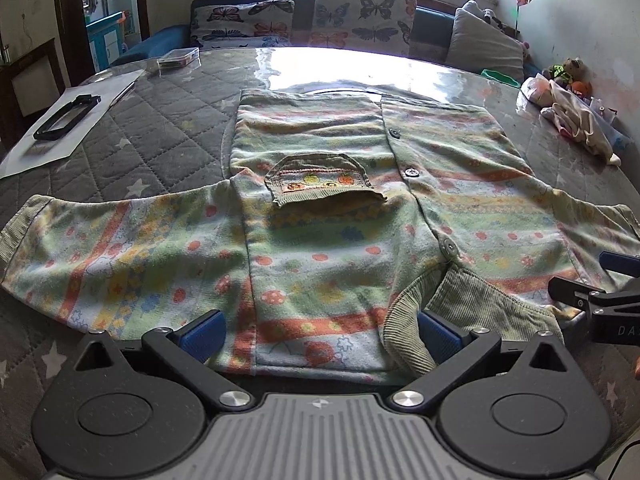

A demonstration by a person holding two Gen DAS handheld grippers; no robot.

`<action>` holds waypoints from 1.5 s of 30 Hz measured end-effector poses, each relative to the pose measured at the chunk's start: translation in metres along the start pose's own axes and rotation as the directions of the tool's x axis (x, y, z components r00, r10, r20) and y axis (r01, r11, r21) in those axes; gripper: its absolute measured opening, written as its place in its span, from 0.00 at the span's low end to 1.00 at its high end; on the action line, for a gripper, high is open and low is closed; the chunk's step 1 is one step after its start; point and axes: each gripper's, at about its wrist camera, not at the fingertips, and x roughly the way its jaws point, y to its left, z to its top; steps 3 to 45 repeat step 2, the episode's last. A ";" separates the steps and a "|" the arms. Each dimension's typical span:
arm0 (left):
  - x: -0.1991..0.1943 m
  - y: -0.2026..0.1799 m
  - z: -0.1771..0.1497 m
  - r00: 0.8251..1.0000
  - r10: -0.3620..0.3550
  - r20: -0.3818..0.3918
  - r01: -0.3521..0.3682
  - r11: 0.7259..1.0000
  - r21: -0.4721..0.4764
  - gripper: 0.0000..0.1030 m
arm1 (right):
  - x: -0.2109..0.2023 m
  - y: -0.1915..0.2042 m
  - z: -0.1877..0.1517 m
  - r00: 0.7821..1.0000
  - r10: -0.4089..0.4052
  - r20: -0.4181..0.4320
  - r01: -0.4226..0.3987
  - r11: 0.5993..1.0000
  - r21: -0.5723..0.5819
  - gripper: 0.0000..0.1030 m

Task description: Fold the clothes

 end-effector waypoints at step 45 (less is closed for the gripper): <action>0.000 0.000 0.001 1.000 0.000 -0.006 0.000 1.000 -0.004 1.00 | 0.000 0.000 -0.001 1.000 -0.001 0.004 0.001 1.000 0.001 1.00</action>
